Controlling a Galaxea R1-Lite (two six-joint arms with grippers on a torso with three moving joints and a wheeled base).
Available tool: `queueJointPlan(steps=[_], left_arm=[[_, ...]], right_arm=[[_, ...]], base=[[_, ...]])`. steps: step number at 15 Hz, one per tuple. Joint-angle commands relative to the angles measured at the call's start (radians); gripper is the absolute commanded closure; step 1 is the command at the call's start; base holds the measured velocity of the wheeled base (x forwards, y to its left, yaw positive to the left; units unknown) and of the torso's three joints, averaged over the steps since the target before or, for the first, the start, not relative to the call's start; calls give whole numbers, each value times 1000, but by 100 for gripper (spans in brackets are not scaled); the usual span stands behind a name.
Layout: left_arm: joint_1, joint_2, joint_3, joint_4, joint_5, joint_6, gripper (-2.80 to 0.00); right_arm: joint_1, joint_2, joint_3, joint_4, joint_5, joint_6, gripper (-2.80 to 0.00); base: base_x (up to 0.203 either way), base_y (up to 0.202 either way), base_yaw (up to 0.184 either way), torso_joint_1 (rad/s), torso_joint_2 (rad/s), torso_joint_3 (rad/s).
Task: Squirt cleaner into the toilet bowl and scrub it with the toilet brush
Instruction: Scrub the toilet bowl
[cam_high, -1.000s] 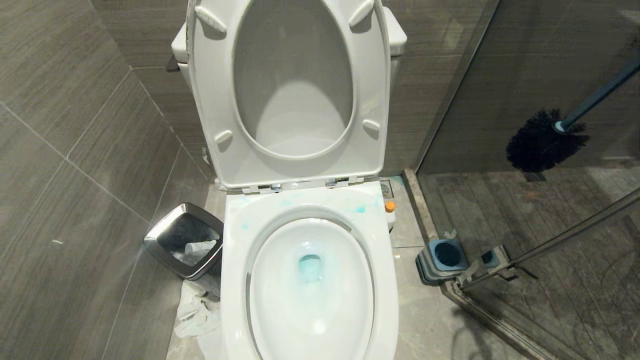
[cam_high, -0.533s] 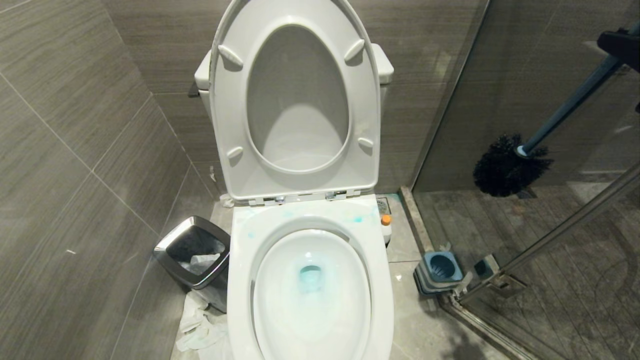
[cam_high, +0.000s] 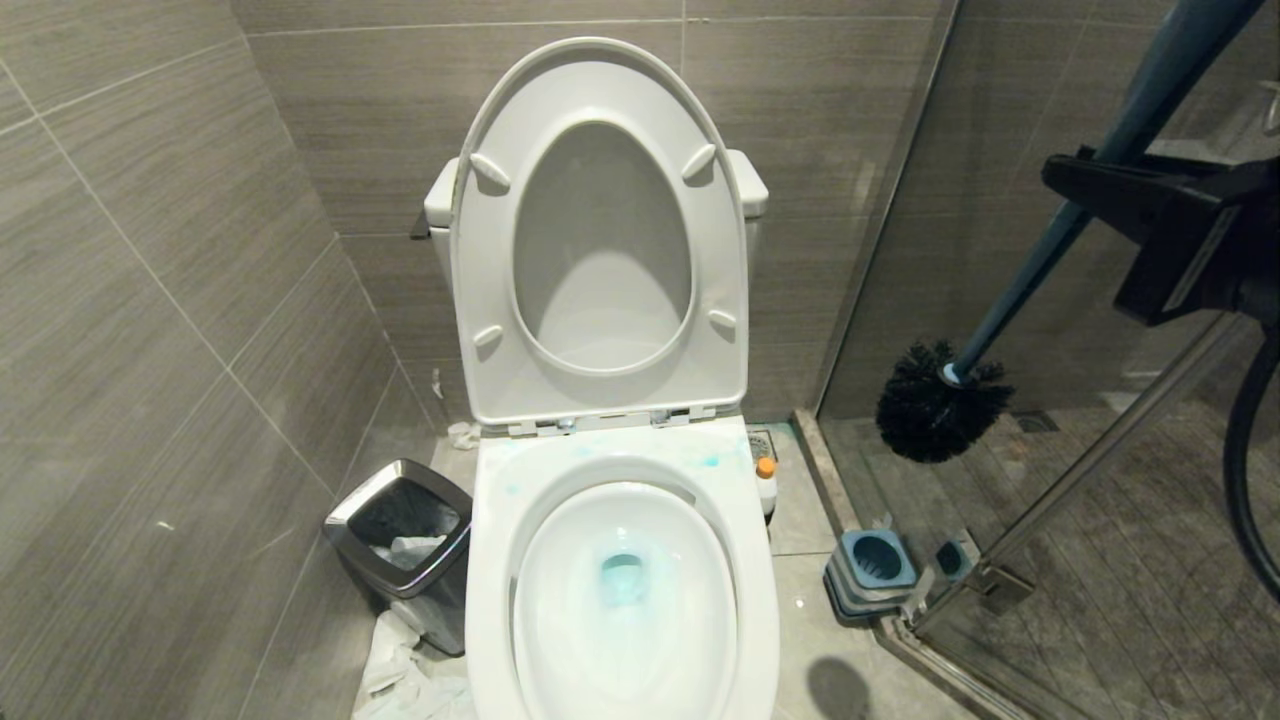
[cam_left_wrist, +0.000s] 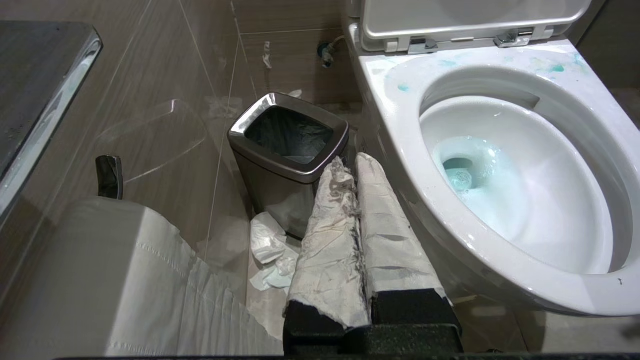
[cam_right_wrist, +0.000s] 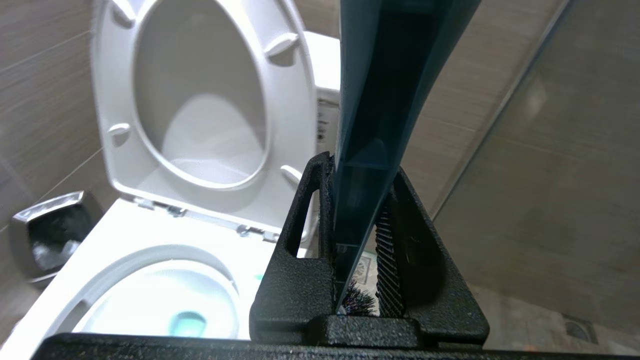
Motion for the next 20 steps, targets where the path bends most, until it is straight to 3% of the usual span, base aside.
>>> queueJointPlan(steps=[1, 7, 14, 20], left_arm=[[0, 1, 0, 0, 0, 0, 0], [0, 1, 0, 0, 0, 0, 0], [0, 1, 0, 0, 0, 1, 0], [0, 1, 2, 0, 0, 0, 0]], right_arm=[[39, 51, 0, -11, -25, 1, 0], [127, 246, -1, -140, -106, 21, 0], [272, 384, -6, -140, -142, 124, 0], [280, 565, -58, -143, -141, 208, 0]], base=[[0, 0, 0, 6, -2, 60], [0, 0, 0, 0, 0, 6], [0, 0, 0, 0, 0, 0], [0, 0, 0, 0, 0, 0]])
